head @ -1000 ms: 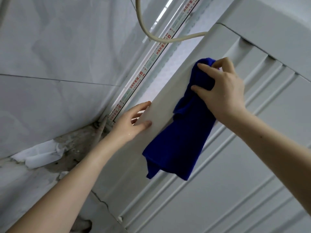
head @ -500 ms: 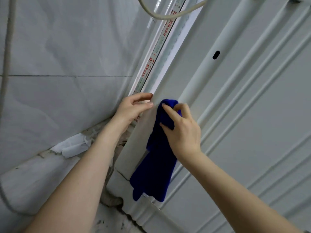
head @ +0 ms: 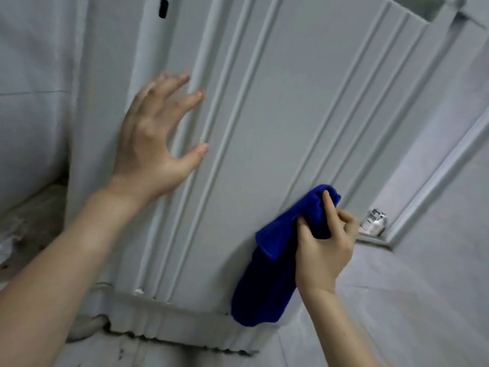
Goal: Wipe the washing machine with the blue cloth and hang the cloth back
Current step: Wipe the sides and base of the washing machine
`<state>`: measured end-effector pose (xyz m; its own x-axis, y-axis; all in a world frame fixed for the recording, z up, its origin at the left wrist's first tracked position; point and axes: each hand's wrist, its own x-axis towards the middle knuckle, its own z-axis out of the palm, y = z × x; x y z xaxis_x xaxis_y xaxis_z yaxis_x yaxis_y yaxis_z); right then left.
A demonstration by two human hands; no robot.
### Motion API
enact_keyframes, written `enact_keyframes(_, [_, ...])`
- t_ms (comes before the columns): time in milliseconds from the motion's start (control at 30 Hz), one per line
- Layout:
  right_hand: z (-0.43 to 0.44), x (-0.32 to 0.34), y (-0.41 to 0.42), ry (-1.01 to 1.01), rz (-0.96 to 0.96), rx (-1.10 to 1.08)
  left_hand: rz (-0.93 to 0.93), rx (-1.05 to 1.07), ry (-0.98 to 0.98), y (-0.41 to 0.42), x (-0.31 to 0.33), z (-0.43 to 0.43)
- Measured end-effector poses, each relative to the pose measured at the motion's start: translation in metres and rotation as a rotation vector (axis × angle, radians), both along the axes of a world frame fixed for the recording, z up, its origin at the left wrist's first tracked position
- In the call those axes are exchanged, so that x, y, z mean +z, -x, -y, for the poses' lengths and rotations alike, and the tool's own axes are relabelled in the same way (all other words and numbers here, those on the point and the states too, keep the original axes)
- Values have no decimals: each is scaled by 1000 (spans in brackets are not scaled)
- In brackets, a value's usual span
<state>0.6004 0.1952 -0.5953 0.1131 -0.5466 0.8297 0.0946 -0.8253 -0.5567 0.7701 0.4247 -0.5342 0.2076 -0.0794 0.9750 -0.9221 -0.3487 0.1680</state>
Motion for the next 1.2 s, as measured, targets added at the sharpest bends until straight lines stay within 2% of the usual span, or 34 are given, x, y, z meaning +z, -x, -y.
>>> enact_keyframes(100, [11, -50, 22, -201, -35, -40, 82, -20, -147, 15, -14, 31])
enact_keyframes(267, [6, -141, 47, -226, -340, 27, 232, 28, -258, 27, -49, 72])
enact_keyframes(367, [6, -122, 39, -139, -257, -32, 266, 47, -232, 23, -59, 79])
enact_keyframes(533, [22, -33, 6, 2, 24, -48, 277, 31, -218, 15, -60, 81])
enact_keyframes(633, [22, -52, 5, 42, 17, -32, 262, 29, -212, 15, -61, 84])
enact_keyframes(733, [11, -118, 26, -139, -147, 48, 265, 26, -195, 14, -61, 85])
enact_keyframes(800, [4, -139, 36, -249, -196, 55, 272, 22, -197, 13, -61, 83])
enact_keyframes(867, [4, -126, 35, -269, -103, 11, 273, 12, -195, 12, -62, 83])
enact_keyframes(967, [23, -56, 24, -286, 131, -26, 276, 11, -196, 11, -63, 82])
enact_keyframes(1067, [47, -6, 22, -242, 170, -17, 281, 10, -194, 11, -63, 83])
enact_keyframes(1133, [48, -16, 24, -246, 138, 6, 288, 21, -185, 10, -63, 84])
enact_keyframes(1200, [45, -55, 29, -356, 111, -12, 296, 25, -178, 11, -64, 85])
